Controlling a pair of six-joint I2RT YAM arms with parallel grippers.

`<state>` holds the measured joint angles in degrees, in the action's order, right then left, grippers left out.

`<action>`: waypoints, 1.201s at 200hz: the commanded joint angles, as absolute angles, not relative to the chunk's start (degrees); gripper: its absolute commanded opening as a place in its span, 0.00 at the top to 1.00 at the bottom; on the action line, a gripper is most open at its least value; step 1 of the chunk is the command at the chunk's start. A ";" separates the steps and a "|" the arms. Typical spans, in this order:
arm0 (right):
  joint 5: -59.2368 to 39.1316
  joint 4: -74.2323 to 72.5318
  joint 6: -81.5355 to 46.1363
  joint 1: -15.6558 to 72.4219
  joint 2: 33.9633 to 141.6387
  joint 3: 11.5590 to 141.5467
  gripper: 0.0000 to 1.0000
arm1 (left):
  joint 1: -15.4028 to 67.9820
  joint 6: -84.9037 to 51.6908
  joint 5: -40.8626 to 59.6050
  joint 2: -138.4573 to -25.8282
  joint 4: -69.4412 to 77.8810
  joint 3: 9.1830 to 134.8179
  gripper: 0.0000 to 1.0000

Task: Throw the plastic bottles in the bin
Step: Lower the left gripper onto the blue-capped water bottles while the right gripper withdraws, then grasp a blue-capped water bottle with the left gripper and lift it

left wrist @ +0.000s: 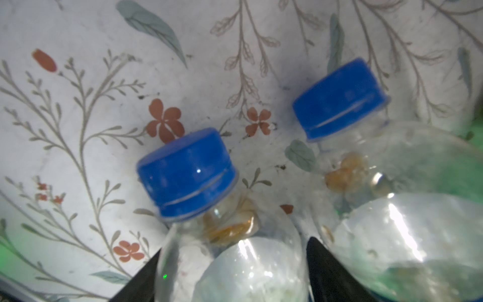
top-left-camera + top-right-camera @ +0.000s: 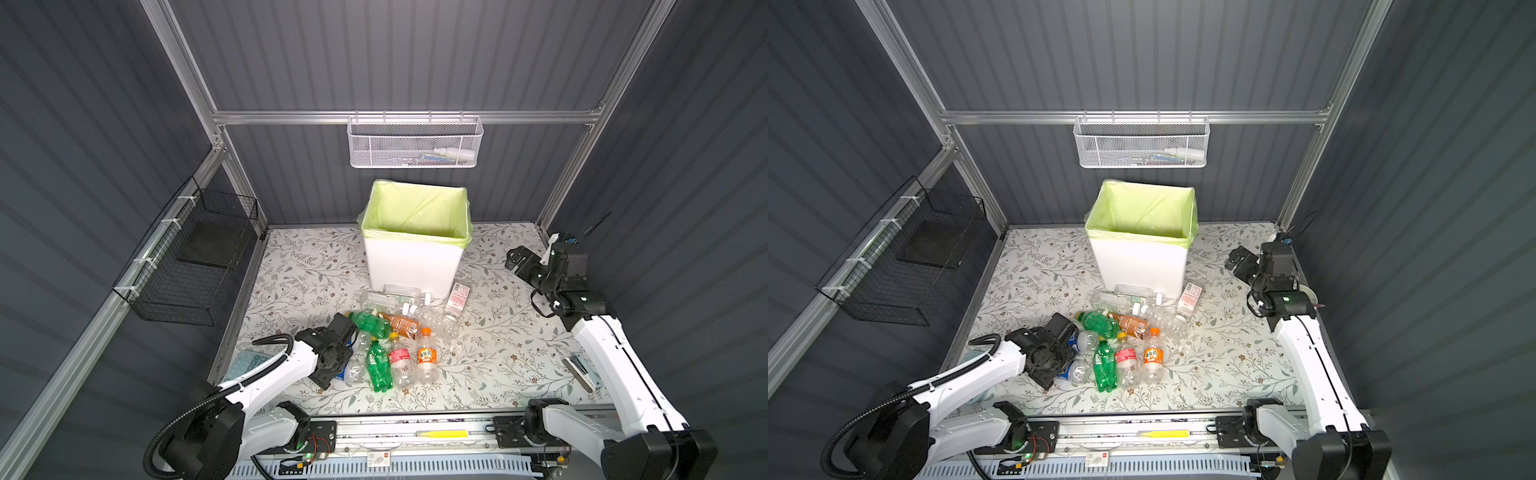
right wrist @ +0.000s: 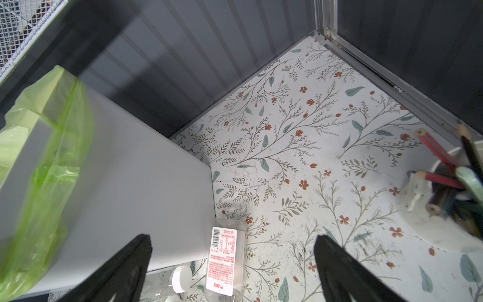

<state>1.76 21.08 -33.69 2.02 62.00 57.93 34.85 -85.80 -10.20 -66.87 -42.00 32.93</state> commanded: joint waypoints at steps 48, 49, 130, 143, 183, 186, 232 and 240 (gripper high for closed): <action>1.13 21.27 -34.24 1.76 62.84 57.88 0.01 | 35.14 -86.91 -11.19 -64.52 -42.26 31.36 0.42; 1.09 21.27 -34.22 1.76 62.84 57.90 0.01 | 35.15 -86.92 -11.22 -64.47 -42.27 31.37 0.42; 1.05 21.09 -34.10 1.63 62.66 57.56 0.01 | 35.10 -85.21 -16.12 -61.16 -48.30 36.80 0.49; 1.34 21.07 -34.09 1.58 62.53 57.55 0.01 | 35.16 -84.22 -17.97 -60.47 -50.02 39.32 0.50; 1.01 20.41 -34.45 1.49 62.64 57.57 0.01 | 35.16 -78.46 -25.91 -60.24 -51.86 49.91 0.51; 0.97 20.33 -34.55 1.47 62.66 57.57 0.01 | 35.16 -77.57 -26.60 -60.53 -52.00 51.09 0.51; 0.92 19.26 -34.72 1.44 62.66 57.13 0.01 | 35.16 -57.56 -41.07 -65.83 -47.41 73.27 0.50; 0.76 19.01 -34.87 1.37 62.67 56.93 0.01 | 35.16 -50.67 -43.73 -66.86 -41.35 77.03 0.50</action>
<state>1.26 20.49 -34.33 1.65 62.72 57.84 34.85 -69.60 -31.59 -64.66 -49.76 67.26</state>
